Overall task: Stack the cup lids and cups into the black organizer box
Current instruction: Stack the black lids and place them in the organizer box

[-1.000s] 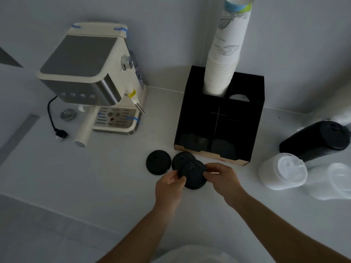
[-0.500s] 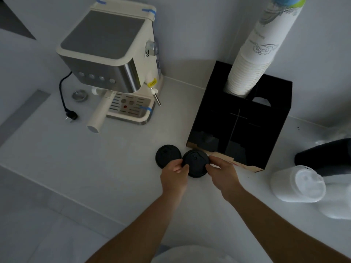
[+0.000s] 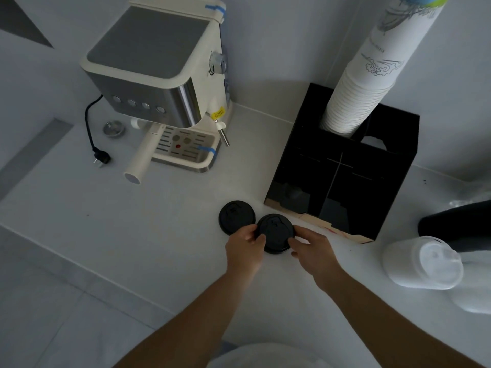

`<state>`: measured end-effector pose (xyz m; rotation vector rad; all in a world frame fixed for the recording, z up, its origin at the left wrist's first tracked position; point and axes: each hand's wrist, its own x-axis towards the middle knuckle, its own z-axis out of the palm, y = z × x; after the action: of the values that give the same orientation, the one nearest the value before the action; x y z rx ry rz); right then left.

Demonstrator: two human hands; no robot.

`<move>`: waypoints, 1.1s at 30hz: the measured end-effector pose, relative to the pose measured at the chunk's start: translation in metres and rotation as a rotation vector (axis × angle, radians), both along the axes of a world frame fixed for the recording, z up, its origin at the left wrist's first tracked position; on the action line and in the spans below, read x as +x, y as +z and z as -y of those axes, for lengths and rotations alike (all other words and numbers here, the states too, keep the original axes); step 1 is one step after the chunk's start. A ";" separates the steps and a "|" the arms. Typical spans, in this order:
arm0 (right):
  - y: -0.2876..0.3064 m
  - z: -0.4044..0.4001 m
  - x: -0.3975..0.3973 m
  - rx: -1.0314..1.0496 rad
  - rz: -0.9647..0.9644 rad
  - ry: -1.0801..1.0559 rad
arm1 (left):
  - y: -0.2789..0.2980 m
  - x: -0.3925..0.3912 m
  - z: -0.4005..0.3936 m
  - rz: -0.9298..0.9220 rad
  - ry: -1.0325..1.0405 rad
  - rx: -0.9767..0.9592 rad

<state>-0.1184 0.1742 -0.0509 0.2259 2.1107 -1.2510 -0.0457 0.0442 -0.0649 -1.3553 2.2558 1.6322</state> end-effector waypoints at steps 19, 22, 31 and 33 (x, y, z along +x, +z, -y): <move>-0.004 -0.001 0.001 0.103 -0.105 0.050 | -0.007 0.011 -0.008 -0.040 0.055 0.085; -0.006 0.000 -0.002 0.119 -0.114 0.072 | -0.007 0.011 -0.007 -0.035 0.044 0.081; -0.011 -0.003 -0.003 0.157 -0.086 0.065 | -0.005 0.012 -0.007 -0.004 -0.005 0.074; -0.011 -0.001 -0.006 0.164 -0.065 0.060 | -0.003 0.009 -0.006 0.003 -0.007 0.081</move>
<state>-0.1241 0.1752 -0.0615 0.1948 2.2614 -1.0643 -0.0363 0.0503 -0.0680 -1.3284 2.1652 1.6980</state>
